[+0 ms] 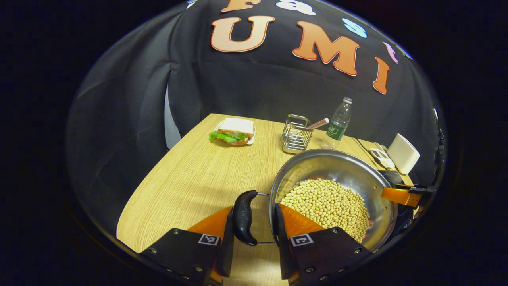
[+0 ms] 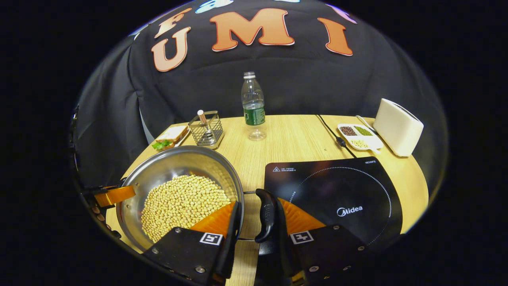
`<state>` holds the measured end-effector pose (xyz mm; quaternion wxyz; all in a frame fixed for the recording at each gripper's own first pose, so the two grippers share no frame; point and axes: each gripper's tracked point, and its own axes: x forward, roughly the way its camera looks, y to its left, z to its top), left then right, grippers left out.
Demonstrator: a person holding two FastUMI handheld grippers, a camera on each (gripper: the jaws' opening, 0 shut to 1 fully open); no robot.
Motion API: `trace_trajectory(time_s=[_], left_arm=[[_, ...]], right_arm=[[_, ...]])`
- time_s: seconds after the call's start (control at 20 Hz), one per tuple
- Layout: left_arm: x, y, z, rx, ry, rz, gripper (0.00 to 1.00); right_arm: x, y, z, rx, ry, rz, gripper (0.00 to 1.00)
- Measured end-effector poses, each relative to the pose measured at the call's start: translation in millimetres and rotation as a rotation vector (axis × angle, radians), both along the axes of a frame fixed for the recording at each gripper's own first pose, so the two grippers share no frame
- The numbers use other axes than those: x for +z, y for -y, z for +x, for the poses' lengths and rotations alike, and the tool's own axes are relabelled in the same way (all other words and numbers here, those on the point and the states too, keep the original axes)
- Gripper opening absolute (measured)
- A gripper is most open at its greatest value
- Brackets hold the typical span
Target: First push the handle of the pot to place it horizontally, then grasp the pot with both hands and set it on the induction cooktop.
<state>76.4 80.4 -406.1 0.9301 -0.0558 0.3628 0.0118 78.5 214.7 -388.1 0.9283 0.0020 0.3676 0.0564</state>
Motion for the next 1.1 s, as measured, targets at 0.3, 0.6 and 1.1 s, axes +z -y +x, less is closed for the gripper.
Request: trace_trajectory(time_s=[0.3, 0.6, 1.1], left_arm=[[39, 28, -5, -0.016, 0.060, 0.018, 0.47], [63, 75, -5, -0.072, 0.085, 0.014, 0.49], [70, 172, -7, -0.162, 0.067, -0.003, 0.49]], right_arm=[[35, 23, -9, -0.020, 0.046, 0.030, 0.47], [64, 68, -18, -0.060, 0.085, 0.027, 0.47], [81, 158, -30, -0.144, 0.111, 0.021, 0.47]])
